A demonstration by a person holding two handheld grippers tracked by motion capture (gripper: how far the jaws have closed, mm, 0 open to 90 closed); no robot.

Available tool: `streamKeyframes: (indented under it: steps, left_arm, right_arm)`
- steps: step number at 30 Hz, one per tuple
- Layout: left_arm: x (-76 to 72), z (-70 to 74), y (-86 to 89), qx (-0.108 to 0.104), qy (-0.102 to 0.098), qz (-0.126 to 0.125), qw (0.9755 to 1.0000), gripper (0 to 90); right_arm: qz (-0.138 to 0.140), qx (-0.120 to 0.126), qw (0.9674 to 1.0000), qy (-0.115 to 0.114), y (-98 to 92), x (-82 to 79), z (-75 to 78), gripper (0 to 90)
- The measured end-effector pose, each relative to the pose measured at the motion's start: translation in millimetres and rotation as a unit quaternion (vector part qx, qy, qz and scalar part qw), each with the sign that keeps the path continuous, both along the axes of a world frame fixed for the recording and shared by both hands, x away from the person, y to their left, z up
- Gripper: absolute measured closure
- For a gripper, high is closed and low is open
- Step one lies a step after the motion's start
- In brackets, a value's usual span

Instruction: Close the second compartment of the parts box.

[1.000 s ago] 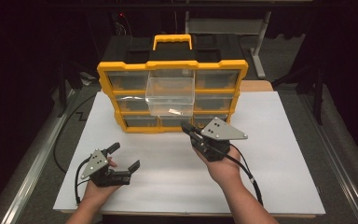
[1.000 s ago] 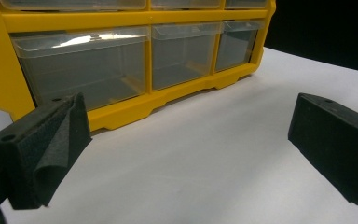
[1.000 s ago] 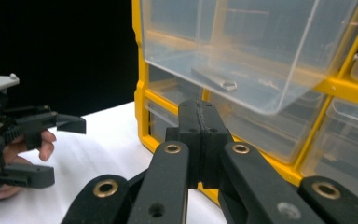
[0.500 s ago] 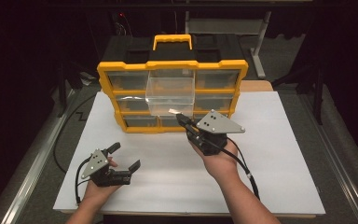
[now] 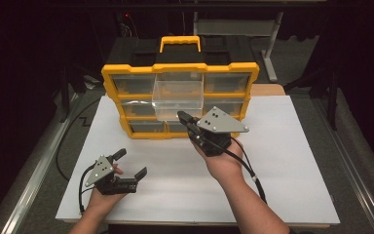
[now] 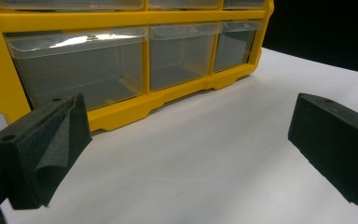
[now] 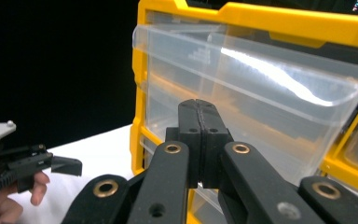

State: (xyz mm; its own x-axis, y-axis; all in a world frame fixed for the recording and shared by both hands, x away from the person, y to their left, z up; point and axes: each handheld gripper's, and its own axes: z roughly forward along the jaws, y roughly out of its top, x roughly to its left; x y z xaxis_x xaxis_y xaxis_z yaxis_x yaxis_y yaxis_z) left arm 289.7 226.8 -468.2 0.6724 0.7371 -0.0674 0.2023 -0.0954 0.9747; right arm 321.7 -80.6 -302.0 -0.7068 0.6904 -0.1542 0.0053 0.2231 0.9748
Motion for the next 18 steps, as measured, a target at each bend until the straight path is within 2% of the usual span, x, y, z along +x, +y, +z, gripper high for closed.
streamKeyframes:
  steps: [8, 18]
  left_arm:
    - [-0.2, 0.3, -0.1, -0.001, -0.001, 0.0, 1.0, 0.6]
    - [-0.9, 0.5, -0.4, 0.001, -0.004, -0.002, 1.0, 0.6]
  right_arm:
    - [-0.008, 0.003, 0.9999, -0.009, 2.2, 1.7, 8.0, 90.0]
    - [-0.014, 0.006, 0.9998, -0.016, 2.6, 5.6, 10.5, 90.0]
